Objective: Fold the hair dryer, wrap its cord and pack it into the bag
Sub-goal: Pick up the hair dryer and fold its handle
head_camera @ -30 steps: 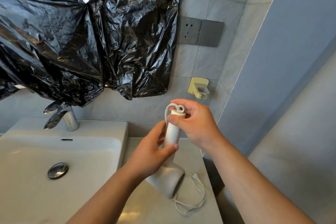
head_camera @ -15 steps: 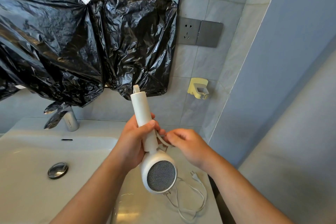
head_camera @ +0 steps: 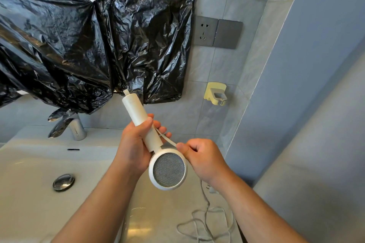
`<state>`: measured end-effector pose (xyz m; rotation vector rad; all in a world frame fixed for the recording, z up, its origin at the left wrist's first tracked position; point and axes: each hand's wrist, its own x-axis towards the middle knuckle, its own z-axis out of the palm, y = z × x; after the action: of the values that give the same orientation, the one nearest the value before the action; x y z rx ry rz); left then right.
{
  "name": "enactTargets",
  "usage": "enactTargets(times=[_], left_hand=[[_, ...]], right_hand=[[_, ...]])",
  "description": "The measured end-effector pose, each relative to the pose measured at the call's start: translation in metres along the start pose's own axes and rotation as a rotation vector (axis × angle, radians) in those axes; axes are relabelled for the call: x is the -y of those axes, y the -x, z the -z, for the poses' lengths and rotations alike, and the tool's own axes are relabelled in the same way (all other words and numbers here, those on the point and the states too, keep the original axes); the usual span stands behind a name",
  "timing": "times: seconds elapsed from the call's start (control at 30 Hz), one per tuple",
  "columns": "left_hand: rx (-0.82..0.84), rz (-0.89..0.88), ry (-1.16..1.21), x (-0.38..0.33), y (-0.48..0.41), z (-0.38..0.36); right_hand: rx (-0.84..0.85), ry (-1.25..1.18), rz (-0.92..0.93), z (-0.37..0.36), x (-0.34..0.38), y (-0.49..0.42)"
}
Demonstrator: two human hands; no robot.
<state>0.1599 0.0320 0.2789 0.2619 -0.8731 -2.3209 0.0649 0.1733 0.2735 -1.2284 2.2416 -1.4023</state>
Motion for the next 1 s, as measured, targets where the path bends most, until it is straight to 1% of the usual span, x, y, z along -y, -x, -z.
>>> enactTargets(times=[0.07, 0.1, 0.17, 0.2, 0.23, 0.33, 0.5, 0.57, 0.67, 0.73, 0.77, 0.8, 0.83, 0.87, 0.9, 0.93, 0.97, 1.0], left_hand=[[-0.029, -0.038, 0.004, -0.002, -0.001, 0.002], [-0.045, -0.055, 0.013, -0.002, -0.002, 0.003], [-0.064, -0.076, 0.036, -0.001, 0.000, 0.003], [-0.065, -0.076, 0.049, 0.000, 0.002, 0.002], [-0.058, -0.071, 0.064, 0.002, 0.004, 0.001], [-0.039, -0.051, 0.086, 0.006, 0.009, -0.002], [-0.009, -0.006, 0.061, 0.006, 0.014, -0.001], [0.002, 0.007, 0.085, 0.006, 0.015, 0.001], [-0.023, 0.018, 0.058, 0.004, 0.012, 0.002], [-0.084, -0.009, -0.125, 0.002, 0.011, 0.004], [-0.134, -0.067, -0.284, -0.001, 0.012, 0.006], [-0.222, -0.181, -0.498, -0.003, 0.014, 0.010], [-0.321, -0.362, -0.757, -0.008, 0.017, 0.015], [-0.315, -0.625, -1.058, -0.014, 0.020, 0.021], [-0.151, -0.915, -1.353, -0.021, 0.021, 0.024], [0.127, -1.120, -1.598, -0.028, 0.020, 0.024], [0.402, -1.184, -1.806, -0.034, 0.016, 0.022], [0.594, -1.145, -1.989, -0.038, 0.011, 0.020]], right_hand=[[0.032, -0.074, -0.035, -0.005, -0.001, 0.004], [0.064, -0.166, -0.064, -0.007, -0.001, 0.008], [0.211, -0.333, -0.114, -0.011, -0.003, 0.012], [0.290, -0.376, -0.130, -0.012, -0.005, 0.012], [0.358, -0.405, -0.148, -0.011, -0.006, 0.012], [0.469, -0.466, -0.214, -0.005, -0.004, 0.009], [0.702, -0.535, -0.283, -0.002, -0.014, 0.006], [0.711, -0.493, -0.256, -0.003, -0.012, 0.004], [0.644, -0.451, -0.233, -0.003, -0.007, 0.004], [0.575, -0.477, -0.259, 0.001, -0.004, 0.002], [0.539, -0.481, -0.274, 0.005, -0.003, 0.001], [0.504, -0.461, -0.283, 0.009, -0.003, -0.002], [0.474, -0.408, -0.284, 0.014, -0.004, -0.006], [0.454, -0.329, -0.278, 0.018, -0.006, -0.009], [0.444, -0.241, -0.267, 0.022, -0.006, -0.010], [0.442, -0.161, -0.256, 0.025, -0.005, -0.011], [0.443, -0.095, -0.252, 0.027, -0.004, -0.012], [0.447, -0.042, -0.250, 0.027, -0.002, -0.013]])
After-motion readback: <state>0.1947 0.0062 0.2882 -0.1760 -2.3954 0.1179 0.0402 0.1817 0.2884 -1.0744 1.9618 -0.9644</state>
